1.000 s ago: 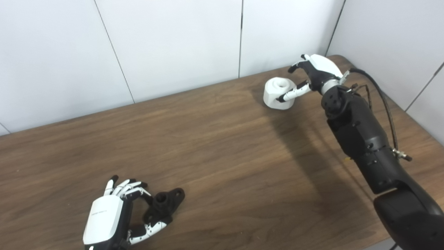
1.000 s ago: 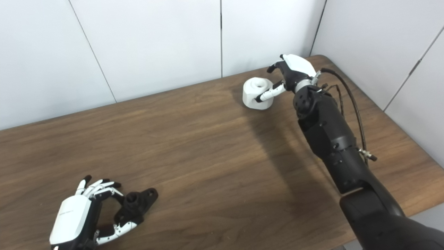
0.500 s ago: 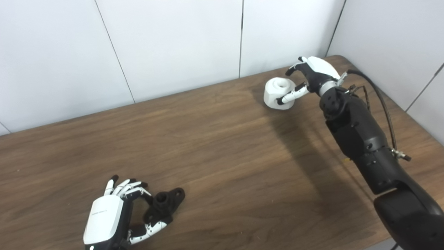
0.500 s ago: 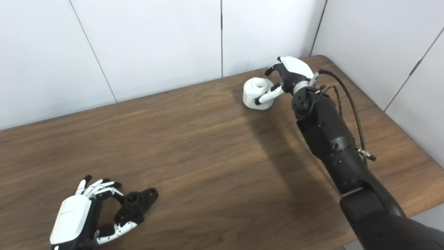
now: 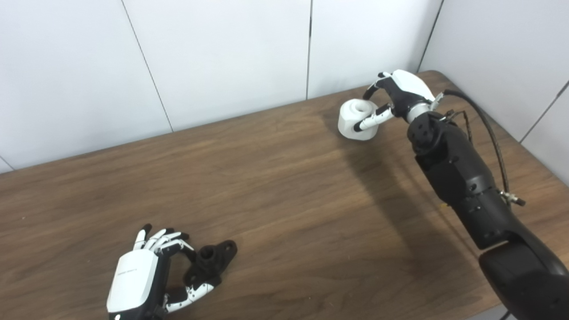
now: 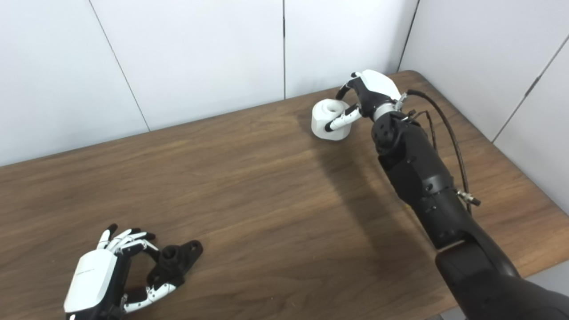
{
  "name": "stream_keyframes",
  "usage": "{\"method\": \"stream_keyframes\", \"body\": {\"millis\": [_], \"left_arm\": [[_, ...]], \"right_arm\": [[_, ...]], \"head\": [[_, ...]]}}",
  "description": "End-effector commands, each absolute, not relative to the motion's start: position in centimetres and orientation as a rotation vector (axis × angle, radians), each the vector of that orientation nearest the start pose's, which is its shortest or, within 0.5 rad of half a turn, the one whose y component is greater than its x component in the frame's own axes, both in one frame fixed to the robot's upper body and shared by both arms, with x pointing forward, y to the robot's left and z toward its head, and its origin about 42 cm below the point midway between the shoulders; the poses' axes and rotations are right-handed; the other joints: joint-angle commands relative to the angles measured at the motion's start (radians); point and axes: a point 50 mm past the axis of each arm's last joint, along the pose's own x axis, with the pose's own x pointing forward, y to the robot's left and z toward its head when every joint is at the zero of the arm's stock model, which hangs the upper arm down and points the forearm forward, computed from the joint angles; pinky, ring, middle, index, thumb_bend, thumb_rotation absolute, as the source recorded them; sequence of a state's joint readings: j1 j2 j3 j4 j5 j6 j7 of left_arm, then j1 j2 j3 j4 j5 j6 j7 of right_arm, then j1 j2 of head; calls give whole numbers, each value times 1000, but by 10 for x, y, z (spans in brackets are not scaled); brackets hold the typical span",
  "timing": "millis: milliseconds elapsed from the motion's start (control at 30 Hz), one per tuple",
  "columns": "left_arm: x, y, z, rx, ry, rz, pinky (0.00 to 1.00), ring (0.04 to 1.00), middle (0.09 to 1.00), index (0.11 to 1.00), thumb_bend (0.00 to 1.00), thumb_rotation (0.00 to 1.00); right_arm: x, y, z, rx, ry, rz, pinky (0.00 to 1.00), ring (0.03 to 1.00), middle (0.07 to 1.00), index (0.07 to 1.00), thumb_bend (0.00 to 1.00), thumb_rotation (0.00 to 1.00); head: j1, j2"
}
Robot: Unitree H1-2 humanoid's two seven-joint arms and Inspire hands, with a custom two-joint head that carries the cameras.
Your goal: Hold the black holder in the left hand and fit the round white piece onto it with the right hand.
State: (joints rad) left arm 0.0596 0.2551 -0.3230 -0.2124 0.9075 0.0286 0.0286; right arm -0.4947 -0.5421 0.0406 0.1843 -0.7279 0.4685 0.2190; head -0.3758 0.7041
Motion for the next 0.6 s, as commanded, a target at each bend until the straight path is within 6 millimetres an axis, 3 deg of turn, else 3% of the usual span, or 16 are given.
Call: {"method": "stream_keyframes", "body": {"millis": [0,567], "left_arm": [[250,207,123,1150,-227,-221,1000,856,761,484,523,47],[251,208,124,1149,-230,-219,1000,861,762,484,523,47]], "right_arm": [[429,-393,273,-1200,156,-297,1000,1000,949,643,853,269],[427,-397,267,-1229,190,-265,1000,1000,947,681,860,265]], "head": [[-1,1],[-3,4]]}}
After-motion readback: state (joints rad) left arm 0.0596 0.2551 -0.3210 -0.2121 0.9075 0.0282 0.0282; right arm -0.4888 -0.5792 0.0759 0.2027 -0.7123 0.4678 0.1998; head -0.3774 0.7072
